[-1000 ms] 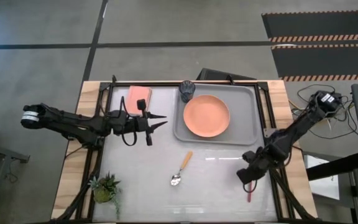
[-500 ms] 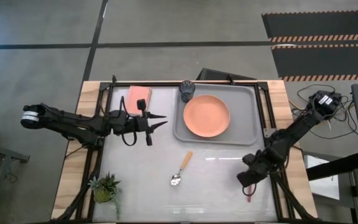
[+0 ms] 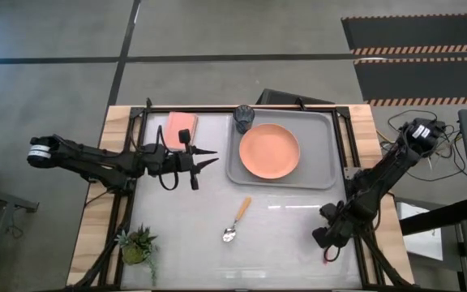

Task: Pick and place plate/cup/fork/spoon on tray
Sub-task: Put the red fork on the right of the gray serving tray

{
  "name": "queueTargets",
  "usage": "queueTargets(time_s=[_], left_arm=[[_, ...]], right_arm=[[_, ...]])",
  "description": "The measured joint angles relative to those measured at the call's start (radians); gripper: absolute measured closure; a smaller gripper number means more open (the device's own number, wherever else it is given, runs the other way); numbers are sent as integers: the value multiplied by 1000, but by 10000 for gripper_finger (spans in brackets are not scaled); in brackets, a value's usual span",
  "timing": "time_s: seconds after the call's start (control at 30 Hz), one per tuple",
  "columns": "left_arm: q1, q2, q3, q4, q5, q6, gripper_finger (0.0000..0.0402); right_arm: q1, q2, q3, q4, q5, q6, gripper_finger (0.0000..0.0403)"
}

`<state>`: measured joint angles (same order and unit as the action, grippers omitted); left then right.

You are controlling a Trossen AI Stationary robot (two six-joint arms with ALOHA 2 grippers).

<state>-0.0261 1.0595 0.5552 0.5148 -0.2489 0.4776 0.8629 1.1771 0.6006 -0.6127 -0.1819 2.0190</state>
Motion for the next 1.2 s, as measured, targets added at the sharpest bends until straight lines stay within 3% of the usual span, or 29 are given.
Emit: queueTargets(time_s=[0.53, 0.7, 1.0, 1.2], left_arm=[[0, 0, 0, 0, 0, -1, 331], [0, 0, 0, 0, 0, -2, 331], [0, 0, 0, 0, 0, -2, 331], [0, 0, 0, 0, 0, -2, 331]], right_arm=[[10, 124, 2, 49, -6, -1, 213], [10, 117, 1, 37, -7, 0, 256], [10, 107, -2, 45, -17, -22, 377], [10, 57, 44, 71, 57, -109, 380]])
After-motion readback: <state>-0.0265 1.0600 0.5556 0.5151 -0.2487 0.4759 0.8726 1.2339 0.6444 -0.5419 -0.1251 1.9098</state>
